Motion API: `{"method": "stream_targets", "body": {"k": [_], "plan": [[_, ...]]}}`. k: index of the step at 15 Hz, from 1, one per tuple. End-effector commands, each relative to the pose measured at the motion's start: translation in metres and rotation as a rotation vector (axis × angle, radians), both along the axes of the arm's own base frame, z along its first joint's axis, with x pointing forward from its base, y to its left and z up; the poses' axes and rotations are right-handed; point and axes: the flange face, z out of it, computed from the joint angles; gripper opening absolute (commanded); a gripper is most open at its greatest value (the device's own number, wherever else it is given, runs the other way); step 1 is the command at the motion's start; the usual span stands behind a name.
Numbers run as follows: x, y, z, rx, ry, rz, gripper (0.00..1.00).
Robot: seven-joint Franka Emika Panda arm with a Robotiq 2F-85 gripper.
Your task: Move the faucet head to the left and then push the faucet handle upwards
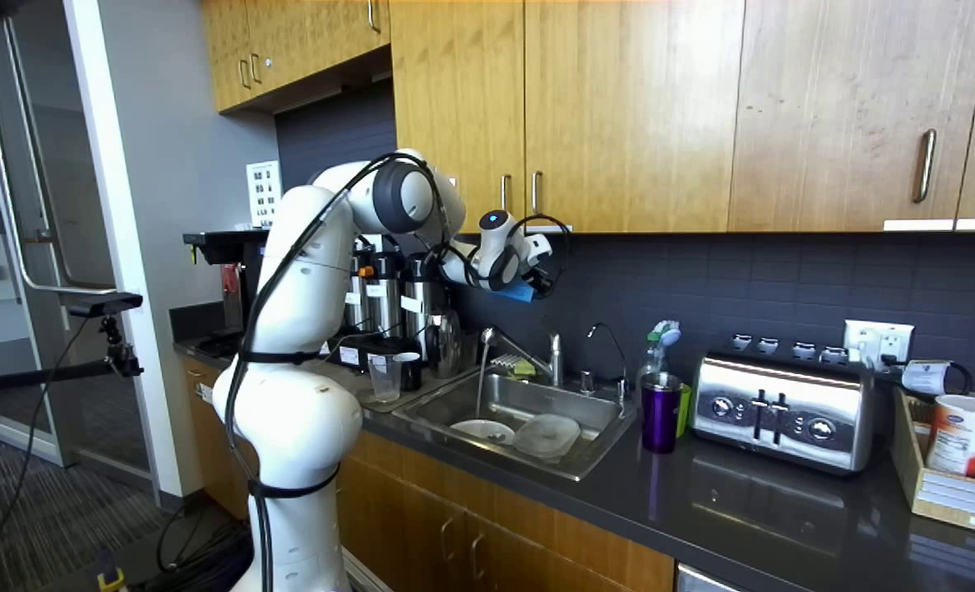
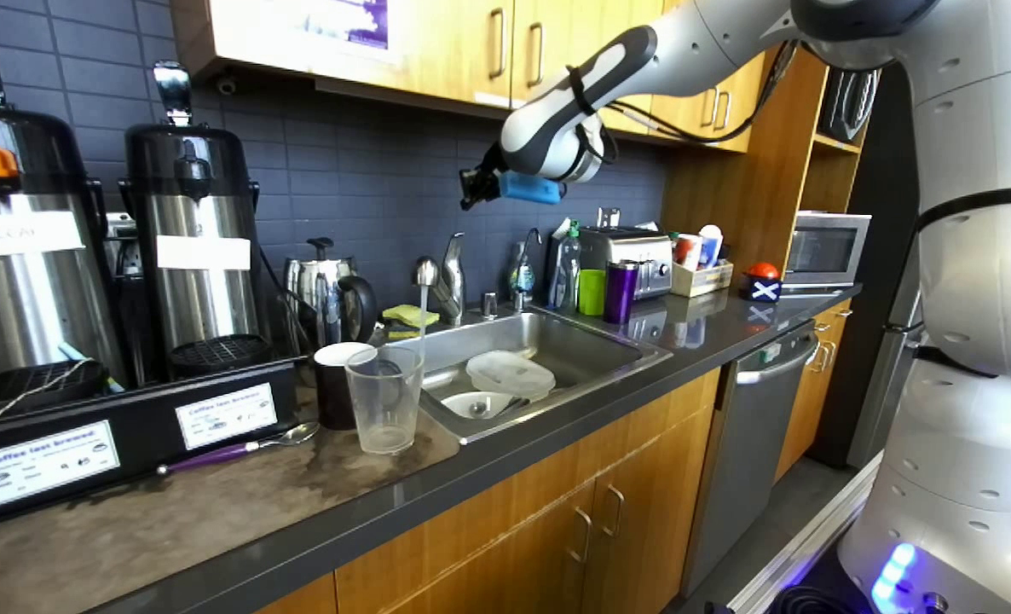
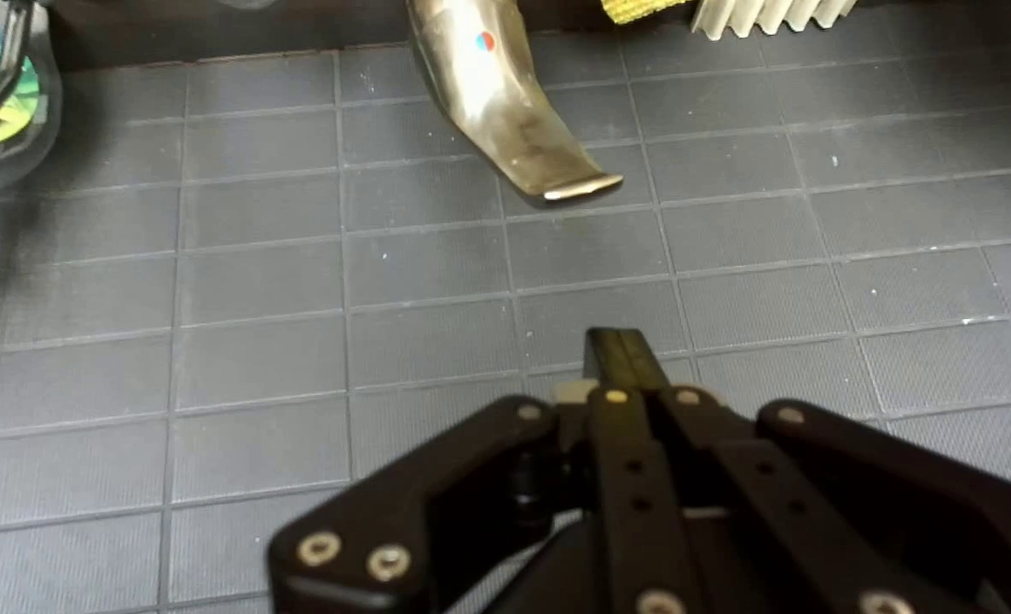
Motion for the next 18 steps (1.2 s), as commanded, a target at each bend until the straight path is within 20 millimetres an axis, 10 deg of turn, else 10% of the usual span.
{"method": "stream_targets", "body": {"k": [1, 9, 18], "plan": [[-0.013, -0.014, -0.014, 0.014, 0.092, -0.044, 0.00], [-0.086, -0.035, -0.055, 0.030, 0.382, -0.108, 0.00], [-0.239, -0.019, -0.050, -0.008, 0.727, -0.081, 0.00]]}}
